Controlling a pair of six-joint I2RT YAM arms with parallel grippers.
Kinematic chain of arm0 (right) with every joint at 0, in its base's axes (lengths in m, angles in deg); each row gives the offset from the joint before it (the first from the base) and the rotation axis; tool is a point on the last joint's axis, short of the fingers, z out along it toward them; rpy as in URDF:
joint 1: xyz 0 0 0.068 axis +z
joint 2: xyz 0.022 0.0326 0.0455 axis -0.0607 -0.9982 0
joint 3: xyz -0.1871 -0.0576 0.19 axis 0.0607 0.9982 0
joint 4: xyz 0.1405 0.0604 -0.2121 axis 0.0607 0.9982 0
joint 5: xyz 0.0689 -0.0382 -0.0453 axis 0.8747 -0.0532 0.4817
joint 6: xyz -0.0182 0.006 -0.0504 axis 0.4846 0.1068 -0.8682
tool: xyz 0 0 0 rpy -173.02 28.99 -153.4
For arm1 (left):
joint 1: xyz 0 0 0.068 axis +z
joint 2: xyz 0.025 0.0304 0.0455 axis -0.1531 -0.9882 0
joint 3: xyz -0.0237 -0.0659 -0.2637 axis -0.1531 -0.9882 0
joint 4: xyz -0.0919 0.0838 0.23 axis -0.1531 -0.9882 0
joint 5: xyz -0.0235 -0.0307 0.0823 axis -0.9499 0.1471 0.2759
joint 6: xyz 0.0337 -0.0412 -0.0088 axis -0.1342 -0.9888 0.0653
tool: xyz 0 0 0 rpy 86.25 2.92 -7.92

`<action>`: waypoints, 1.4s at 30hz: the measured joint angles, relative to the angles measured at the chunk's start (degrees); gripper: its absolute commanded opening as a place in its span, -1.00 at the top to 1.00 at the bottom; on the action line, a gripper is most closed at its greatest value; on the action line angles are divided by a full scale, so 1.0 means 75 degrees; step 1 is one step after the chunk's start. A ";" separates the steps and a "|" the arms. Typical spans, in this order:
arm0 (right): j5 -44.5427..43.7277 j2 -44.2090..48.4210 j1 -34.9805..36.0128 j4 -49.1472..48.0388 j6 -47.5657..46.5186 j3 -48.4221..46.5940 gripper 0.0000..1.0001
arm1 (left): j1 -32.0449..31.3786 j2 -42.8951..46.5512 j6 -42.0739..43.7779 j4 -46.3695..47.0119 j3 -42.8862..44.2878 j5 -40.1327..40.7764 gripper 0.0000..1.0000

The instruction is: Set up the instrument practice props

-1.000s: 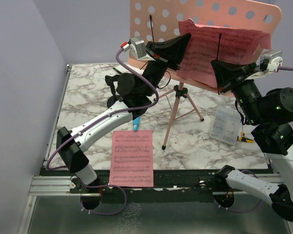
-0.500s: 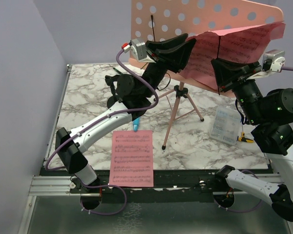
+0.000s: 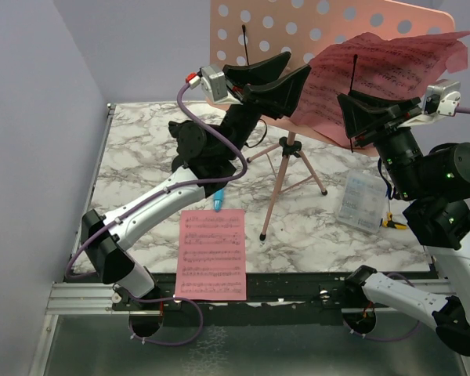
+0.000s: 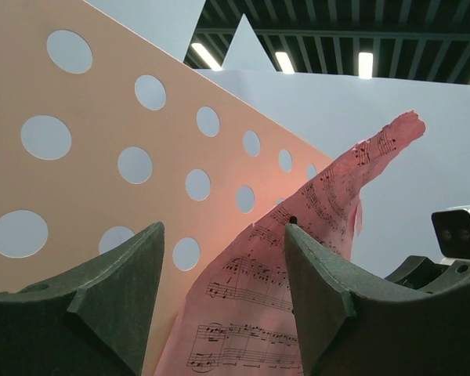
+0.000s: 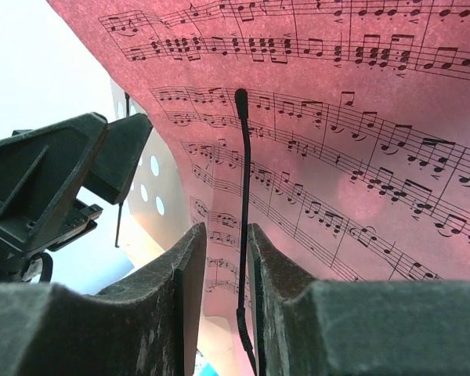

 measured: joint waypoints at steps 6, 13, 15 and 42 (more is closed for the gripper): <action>0.0000 -0.0009 0.0000 0.0003 0.0020 0.0000 0.15 | 0.0000 0.0137 0.0166 0.0015 -0.0204 0.0000 -0.47; -0.0038 -0.0009 0.0000 -0.0012 0.0041 0.0000 -0.08 | 0.0000 0.0411 0.0463 -0.0015 -0.0440 -0.0017 -0.62; -0.0038 -0.0009 0.0000 -0.0015 0.0050 0.0000 -0.12 | 0.0000 0.0542 0.0522 -0.0035 -0.0580 -0.0035 -0.66; 0.0015 0.0991 0.0003 0.0157 0.0181 0.0408 -1.00 | 0.0000 0.3806 0.1751 -0.1856 -0.4269 0.0058 -0.98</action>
